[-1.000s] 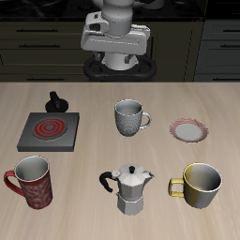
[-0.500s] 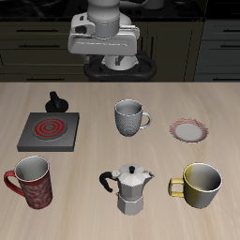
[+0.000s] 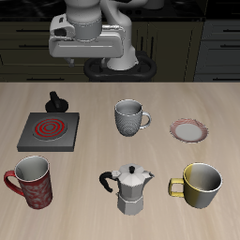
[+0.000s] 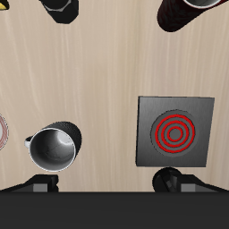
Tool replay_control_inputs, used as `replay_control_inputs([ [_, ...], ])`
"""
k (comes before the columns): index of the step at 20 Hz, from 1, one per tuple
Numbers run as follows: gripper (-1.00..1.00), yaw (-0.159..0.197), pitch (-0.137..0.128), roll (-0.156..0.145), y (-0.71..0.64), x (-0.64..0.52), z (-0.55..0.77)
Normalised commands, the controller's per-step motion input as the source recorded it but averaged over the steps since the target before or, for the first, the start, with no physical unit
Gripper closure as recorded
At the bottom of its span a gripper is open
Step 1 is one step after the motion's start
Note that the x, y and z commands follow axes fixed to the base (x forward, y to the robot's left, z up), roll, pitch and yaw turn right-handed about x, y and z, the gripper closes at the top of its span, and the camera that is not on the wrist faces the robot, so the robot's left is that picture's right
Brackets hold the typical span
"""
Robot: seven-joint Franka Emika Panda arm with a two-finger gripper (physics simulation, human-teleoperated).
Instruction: Place the red mug on the plate
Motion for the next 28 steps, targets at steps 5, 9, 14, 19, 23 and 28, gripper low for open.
replay_control_inputs([
  [5, -1.00, 0.022, -0.002, -0.006, -0.32, 0.42, 0.13],
  [9, -1.00, -0.005, -0.029, -0.021, -0.29, 0.54, 0.02],
  [14, -1.00, -0.014, 0.029, -0.021, -0.25, 0.48, 0.02],
  [19, -1.00, -0.032, -0.001, -0.077, -0.32, 0.44, 0.12],
  [23, -1.00, -0.006, -0.008, -0.049, -0.21, 0.39, 0.08],
  [28, -1.00, -0.035, -0.010, -0.061, -0.18, 0.39, 0.04],
])
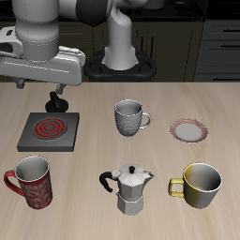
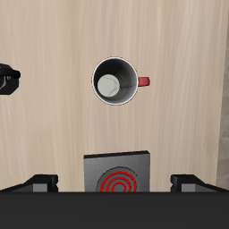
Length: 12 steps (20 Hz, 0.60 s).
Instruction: Place the red mug on the plate
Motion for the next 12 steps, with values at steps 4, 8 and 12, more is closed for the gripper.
replay_control_inputs([
  [4, -1.00, -0.034, -0.013, -0.034, -0.04, 0.29, -0.05],
  [8, -1.00, -0.033, 0.011, -0.025, -0.12, 0.25, -0.04],
  [12, -1.00, -0.036, -0.009, -0.017, -0.20, 0.16, 0.03],
])
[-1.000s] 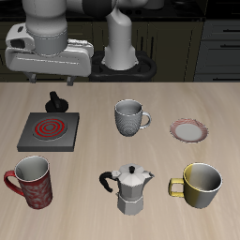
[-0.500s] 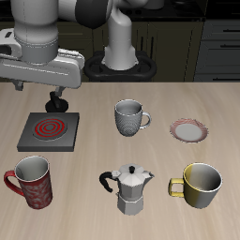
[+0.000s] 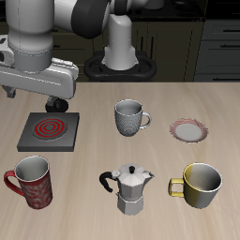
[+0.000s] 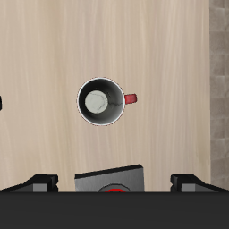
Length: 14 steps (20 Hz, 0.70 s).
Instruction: Place the red mug on the plate
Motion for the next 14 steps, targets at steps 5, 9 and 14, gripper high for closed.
replay_control_inputs([
  [5, -1.00, -0.006, 0.002, 0.001, -0.09, 0.10, -0.10],
  [9, -1.00, 0.010, -0.016, 0.035, 0.09, 0.10, -0.16],
  [14, -1.00, 0.047, 0.006, 0.027, 0.25, 0.16, -0.27],
])
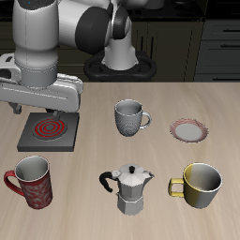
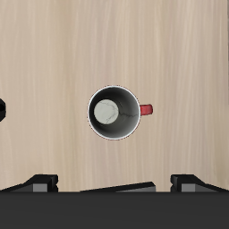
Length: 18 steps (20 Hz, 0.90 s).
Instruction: Place the red mug on the plate
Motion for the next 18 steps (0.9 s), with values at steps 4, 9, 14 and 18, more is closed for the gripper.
replay_control_inputs([
  [4, -1.00, 0.079, 0.000, -0.016, 0.15, 0.13, -0.16],
  [9, -1.00, 0.067, 0.002, 0.005, 0.25, 0.20, -0.30],
  [14, -1.00, 0.118, -0.040, -0.019, 0.16, 0.16, -0.16],
  [18, -1.00, 0.043, -0.008, -0.022, 0.04, 0.13, -0.12],
])
